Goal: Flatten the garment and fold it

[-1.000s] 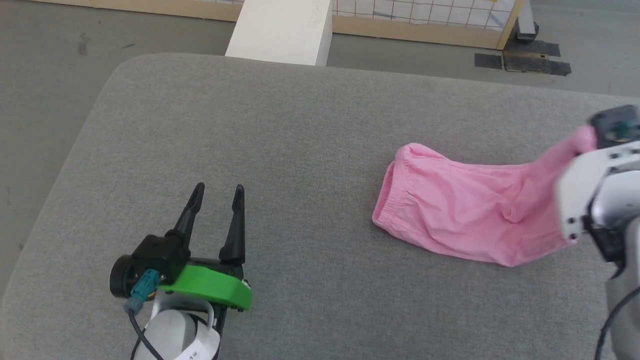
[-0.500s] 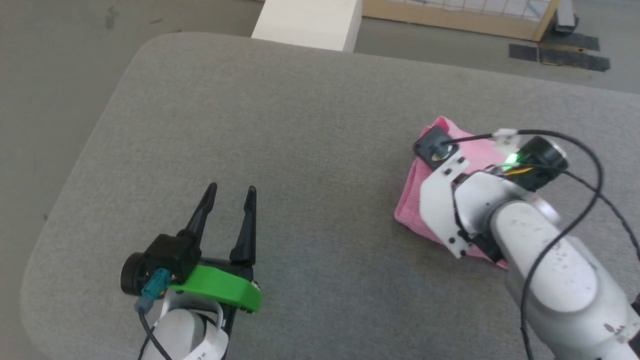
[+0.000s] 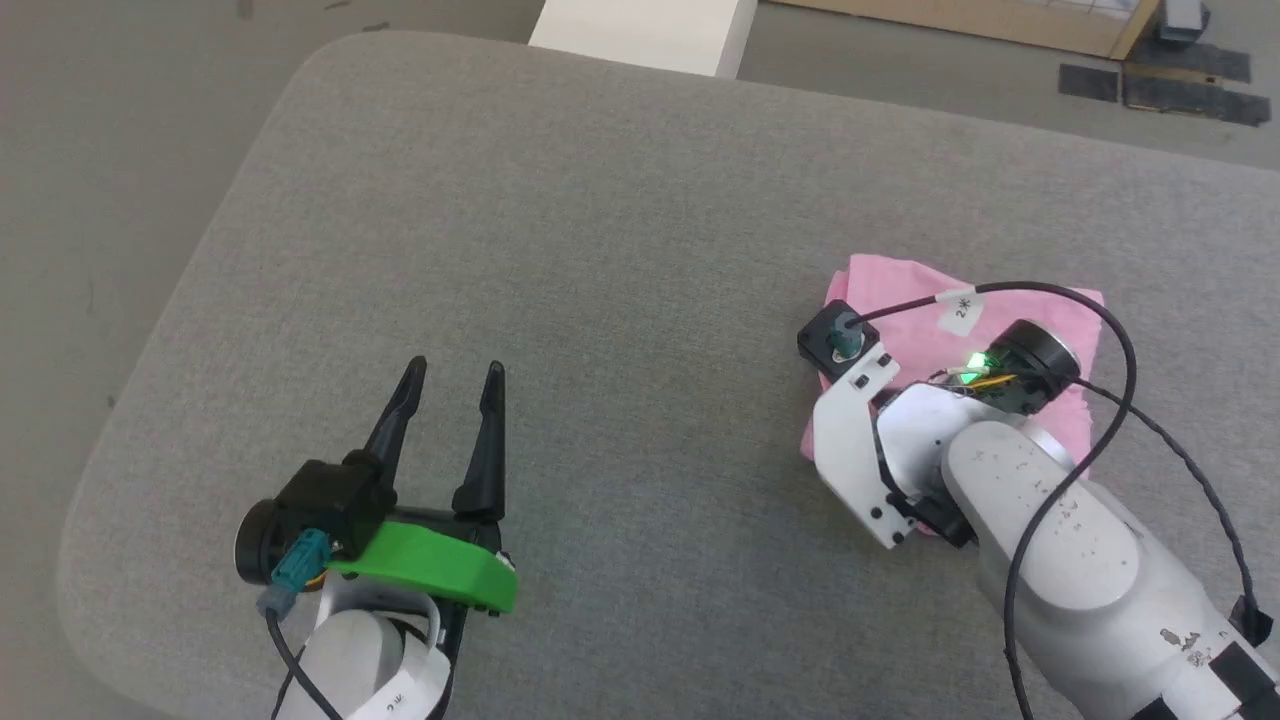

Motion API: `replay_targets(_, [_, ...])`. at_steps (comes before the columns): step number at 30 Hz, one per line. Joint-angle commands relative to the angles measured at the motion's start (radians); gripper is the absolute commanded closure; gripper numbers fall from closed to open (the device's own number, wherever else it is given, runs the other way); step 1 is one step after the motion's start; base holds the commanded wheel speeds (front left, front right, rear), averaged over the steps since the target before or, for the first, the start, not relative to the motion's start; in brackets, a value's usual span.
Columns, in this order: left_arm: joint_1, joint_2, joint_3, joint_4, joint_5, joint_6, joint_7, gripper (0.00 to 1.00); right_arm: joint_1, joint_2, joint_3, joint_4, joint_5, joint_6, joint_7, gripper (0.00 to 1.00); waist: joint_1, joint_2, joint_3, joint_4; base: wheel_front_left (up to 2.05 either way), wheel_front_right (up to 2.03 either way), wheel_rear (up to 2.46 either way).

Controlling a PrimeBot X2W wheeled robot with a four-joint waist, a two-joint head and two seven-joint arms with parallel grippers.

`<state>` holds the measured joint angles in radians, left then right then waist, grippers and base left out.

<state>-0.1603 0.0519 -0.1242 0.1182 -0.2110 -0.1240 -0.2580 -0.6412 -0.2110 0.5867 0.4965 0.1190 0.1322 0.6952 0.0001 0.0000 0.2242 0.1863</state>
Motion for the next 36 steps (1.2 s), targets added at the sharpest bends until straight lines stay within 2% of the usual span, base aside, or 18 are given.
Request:
replay_targets(1, [-0.008,-0.002,0.004,0.002,0.006,-0.007,-0.004,0.00,-0.013,0.004,0.003,-0.001,0.016,-0.002,-0.023,0.00,-0.0001,0.0000,-0.014,-0.013,0.00,0.00,0.00])
replay_targets(6, [0.007,-0.002,0.016,0.007,0.009,-0.007,-0.004,0.00,0.005,0.011,-0.038,-0.076,0.062,-0.002,-0.155,0.00,-0.0001,0.0000,-0.052,-0.045,0.00,0.00,0.00])
replay_targets(11, [0.029,-0.002,0.028,0.010,0.014,-0.006,-0.004,0.00,0.089,0.023,-0.177,-0.203,0.061,-0.002,-0.346,0.00,-0.0001,0.0000,-0.096,-0.079,0.00,0.00,0.00])
replay_targets(16, [0.052,-0.002,0.045,0.006,0.016,-0.002,-0.004,0.00,0.230,0.062,-0.335,-0.329,0.062,-0.002,-0.529,0.00,-0.0001,0.0000,-0.132,-0.120,0.00,0.00,0.00])
replay_targets(24, [0.087,-0.002,0.060,-0.001,0.015,0.003,-0.004,0.00,0.433,0.136,-0.526,-0.437,0.034,-0.002,-0.770,0.00,-0.0001,0.0000,-0.171,-0.188,0.00,0.00,0.00])
replay_targets(29, [0.101,-0.002,0.065,-0.002,0.013,0.006,-0.004,0.00,0.528,0.152,-0.601,-0.441,0.006,-0.002,-0.872,0.00,-0.0001,0.0000,-0.199,-0.221,0.00,0.00,0.00])
replay_targets(36, [0.133,-0.002,0.075,-0.004,0.017,0.010,-0.004,0.00,0.618,0.158,-0.646,-0.430,-0.032,-0.002,-0.922,0.00,-0.0001,0.0000,-0.228,-0.263,0.00,0.00,0.00])
